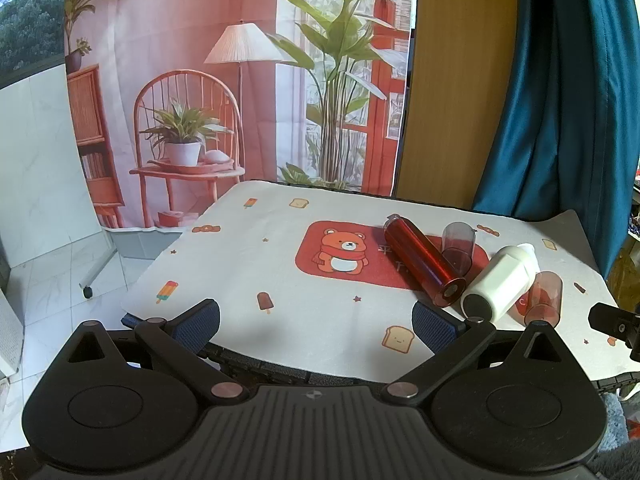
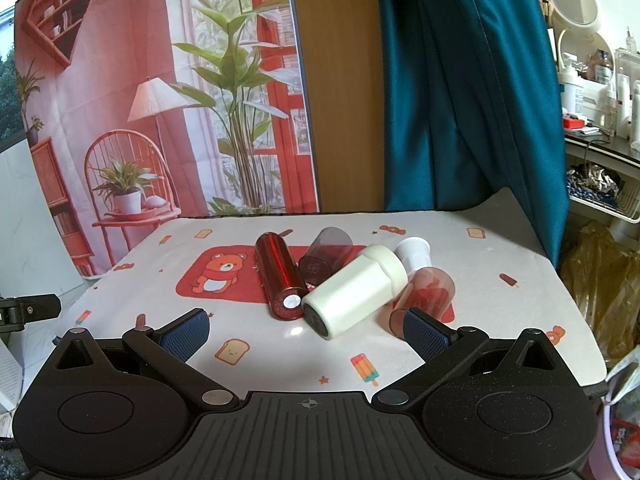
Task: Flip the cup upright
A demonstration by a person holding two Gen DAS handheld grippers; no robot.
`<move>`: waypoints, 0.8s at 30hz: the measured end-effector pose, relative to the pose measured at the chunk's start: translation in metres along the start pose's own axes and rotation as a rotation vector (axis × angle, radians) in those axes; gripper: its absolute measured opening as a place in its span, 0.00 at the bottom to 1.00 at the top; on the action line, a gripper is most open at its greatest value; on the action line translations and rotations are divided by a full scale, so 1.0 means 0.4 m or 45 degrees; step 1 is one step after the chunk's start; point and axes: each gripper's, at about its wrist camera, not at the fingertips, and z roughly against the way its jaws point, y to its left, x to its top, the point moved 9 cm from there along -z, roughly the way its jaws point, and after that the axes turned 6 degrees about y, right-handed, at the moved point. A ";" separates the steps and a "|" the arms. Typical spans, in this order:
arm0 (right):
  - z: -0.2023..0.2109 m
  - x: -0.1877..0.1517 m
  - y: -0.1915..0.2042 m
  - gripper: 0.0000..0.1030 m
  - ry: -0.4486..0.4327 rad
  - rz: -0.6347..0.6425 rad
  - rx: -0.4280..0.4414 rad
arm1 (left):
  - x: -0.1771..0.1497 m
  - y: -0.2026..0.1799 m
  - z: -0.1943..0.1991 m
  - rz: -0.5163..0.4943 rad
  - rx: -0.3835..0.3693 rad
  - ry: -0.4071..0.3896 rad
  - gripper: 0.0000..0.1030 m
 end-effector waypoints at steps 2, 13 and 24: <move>0.004 -0.001 0.000 1.00 0.000 -0.001 0.001 | 0.000 0.000 0.000 0.000 0.000 0.000 1.00; -0.006 -0.015 0.006 1.00 0.010 0.005 0.009 | 0.001 0.000 -0.003 0.008 -0.005 0.012 1.00; -0.002 -0.016 0.007 1.00 0.012 0.002 -0.003 | -0.001 0.000 -0.010 0.012 -0.009 0.034 1.00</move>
